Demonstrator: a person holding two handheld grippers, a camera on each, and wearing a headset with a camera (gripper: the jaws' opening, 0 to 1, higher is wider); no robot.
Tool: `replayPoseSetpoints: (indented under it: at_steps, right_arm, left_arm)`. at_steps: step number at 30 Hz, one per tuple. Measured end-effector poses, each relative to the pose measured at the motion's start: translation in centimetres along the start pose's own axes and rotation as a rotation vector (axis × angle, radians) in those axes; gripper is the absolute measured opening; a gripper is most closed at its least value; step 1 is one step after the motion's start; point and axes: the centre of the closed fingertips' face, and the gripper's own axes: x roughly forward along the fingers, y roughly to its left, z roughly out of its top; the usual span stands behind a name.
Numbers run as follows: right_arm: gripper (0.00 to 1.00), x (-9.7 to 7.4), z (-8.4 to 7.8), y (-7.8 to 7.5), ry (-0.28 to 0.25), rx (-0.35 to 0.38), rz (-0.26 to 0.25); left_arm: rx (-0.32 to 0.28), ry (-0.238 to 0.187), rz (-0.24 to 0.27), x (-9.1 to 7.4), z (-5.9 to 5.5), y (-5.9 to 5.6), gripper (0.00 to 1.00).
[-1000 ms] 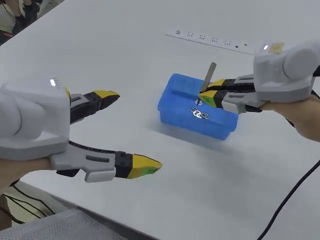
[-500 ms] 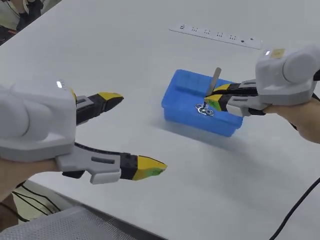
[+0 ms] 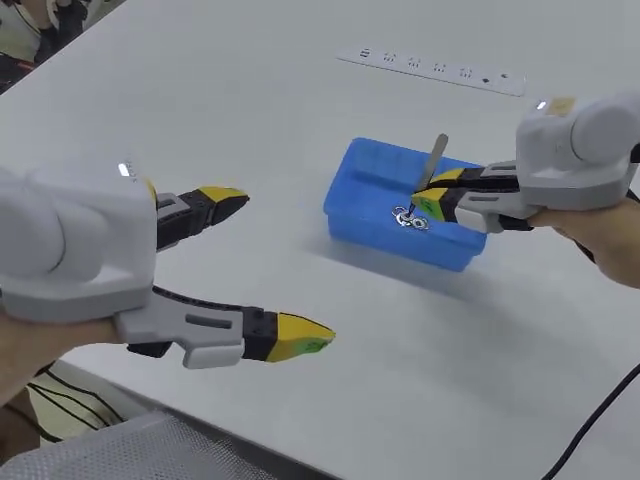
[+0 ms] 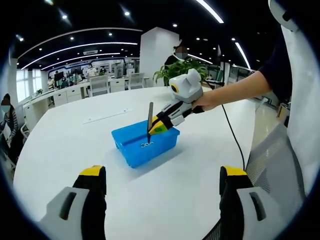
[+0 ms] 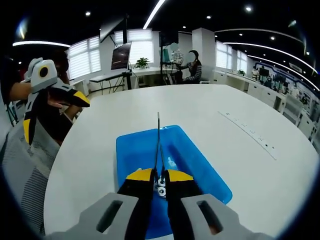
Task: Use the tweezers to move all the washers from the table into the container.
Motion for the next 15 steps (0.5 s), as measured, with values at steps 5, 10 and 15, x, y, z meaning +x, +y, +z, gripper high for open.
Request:
replayPoseSetpoints:
  at_steps: [5, 10, 15]
  right_arm:
    - [0.09, -0.1, 0.1, -0.1, 0.001, -0.014, -0.002]
    - [0.08, -0.2, 0.3, 0.3, 0.013, -0.067, 0.005]
    - [0.08, -0.3, 0.9, 0.9, 0.019, -0.101, 0.009]
  left_arm:
    - [-0.001, 0.002, 0.001, 0.0, -0.1, 0.1, 1.0]
    - [-0.012, -0.008, -0.01, 0.3, 0.1, 0.2, 0.99]
    - [0.018, -0.001, -0.041, 1.8, 1.2, 1.4, 0.98]
